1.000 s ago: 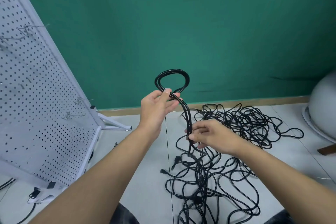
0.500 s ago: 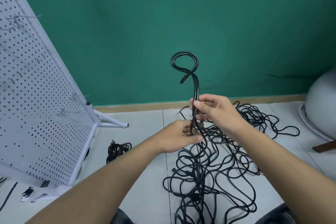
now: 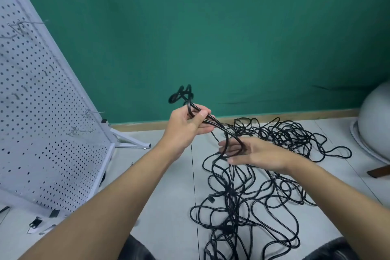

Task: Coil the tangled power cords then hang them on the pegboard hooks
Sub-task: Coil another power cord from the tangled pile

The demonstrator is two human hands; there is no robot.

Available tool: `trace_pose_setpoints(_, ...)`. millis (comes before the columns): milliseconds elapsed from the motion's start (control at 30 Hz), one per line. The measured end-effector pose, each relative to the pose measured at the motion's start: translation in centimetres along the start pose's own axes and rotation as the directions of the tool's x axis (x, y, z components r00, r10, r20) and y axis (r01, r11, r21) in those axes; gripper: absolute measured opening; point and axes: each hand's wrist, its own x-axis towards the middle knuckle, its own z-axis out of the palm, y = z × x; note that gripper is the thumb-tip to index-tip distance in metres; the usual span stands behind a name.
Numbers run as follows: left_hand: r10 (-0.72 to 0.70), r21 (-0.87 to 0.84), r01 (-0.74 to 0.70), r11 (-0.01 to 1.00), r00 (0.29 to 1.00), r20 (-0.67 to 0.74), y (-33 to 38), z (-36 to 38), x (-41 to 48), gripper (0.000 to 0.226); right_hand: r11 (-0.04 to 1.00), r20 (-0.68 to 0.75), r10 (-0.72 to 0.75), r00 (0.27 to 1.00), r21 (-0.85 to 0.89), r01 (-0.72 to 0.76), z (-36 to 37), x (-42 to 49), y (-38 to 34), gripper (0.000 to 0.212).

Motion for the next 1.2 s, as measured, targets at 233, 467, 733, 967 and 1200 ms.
trace_pose_setpoints(233,-0.09,-0.107,0.082,0.991,0.994,-0.067,-0.7,0.2,0.4,0.027,0.991,-0.257,-0.088,0.962,0.078,0.111,0.4,0.6,-0.9,0.012)
trace_pose_setpoints(467,-0.384,0.574,0.119,0.81,0.848,0.366,-3.8,0.4,-2.0,0.039,0.947,-0.397,-0.225,0.89,0.128,0.296,1.0,1.0,-2.3,0.013)
trace_pose_setpoints(733,-0.117,0.563,-0.031,0.826,0.967,0.225,-4.4,2.5,-1.8,0.012,0.93,-0.475,-0.225,0.851,0.155,0.332,0.9,0.8,-3.4,0.016)
trace_pose_setpoints(967,-0.095,0.438,0.007,0.899,0.979,0.179,-3.0,1.4,-1.1,0.014,0.974,-0.128,0.04,0.991,-0.216,-0.067,-0.5,-1.2,-1.2,0.048)
trace_pose_setpoints(1200,-0.065,0.163,0.036,0.986,0.983,0.173,-1.3,0.5,-0.6,0.016,0.952,0.07,0.065,0.995,-0.304,-0.041,-0.1,0.5,1.6,0.032)
